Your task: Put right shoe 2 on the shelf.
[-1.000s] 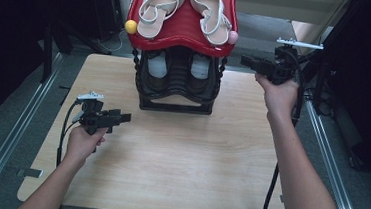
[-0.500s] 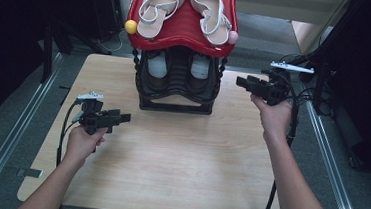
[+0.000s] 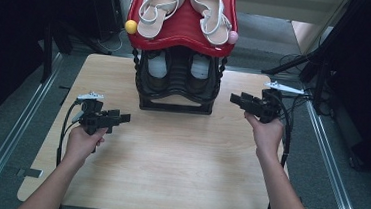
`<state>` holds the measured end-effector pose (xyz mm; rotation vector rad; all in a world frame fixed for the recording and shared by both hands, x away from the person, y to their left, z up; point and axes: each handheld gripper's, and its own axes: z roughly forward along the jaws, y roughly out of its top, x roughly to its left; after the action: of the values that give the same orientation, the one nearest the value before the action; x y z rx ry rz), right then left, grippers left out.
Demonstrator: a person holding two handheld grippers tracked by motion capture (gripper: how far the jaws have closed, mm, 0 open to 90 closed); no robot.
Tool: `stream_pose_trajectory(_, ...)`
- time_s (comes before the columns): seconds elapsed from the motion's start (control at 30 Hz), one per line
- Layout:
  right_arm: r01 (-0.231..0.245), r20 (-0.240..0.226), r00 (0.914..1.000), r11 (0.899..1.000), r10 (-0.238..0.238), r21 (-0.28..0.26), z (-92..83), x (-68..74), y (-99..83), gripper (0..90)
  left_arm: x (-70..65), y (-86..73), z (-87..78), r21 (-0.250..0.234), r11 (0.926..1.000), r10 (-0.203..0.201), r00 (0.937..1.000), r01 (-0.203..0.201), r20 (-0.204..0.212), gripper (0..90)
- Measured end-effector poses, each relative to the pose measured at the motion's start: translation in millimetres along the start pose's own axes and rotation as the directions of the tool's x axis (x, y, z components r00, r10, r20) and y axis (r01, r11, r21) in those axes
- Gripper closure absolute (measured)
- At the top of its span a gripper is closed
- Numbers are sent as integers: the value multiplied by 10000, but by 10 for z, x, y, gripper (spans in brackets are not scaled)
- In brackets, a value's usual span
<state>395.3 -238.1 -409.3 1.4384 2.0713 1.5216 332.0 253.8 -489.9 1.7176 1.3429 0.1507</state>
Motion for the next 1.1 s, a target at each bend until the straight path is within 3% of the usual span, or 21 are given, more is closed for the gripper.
stream_pose_trajectory(0.27,-147,-297,9994,9994,156,299,41,11,-346,468,-14,-8,14,89,9999,143,9998,-142,-111,376)
stream_pose_trajectory(0.47,54,-356,9994,9992,-40,391,63,30,-555,468,-16,-10,16,69,9998,174,9997,-173,-174,371)
stream_pose_trajectory(0.93,372,-318,9988,9984,-359,416,50,-6,-797,466,-49,-13,16,-5,9992,409,9989,-409,-220,325)
stream_pose_trajectory(1.1,217,-405,9990,9983,-196,535,100,-42,-846,460,-62,-16,22,-5,9988,496,9984,-496,-275,323)
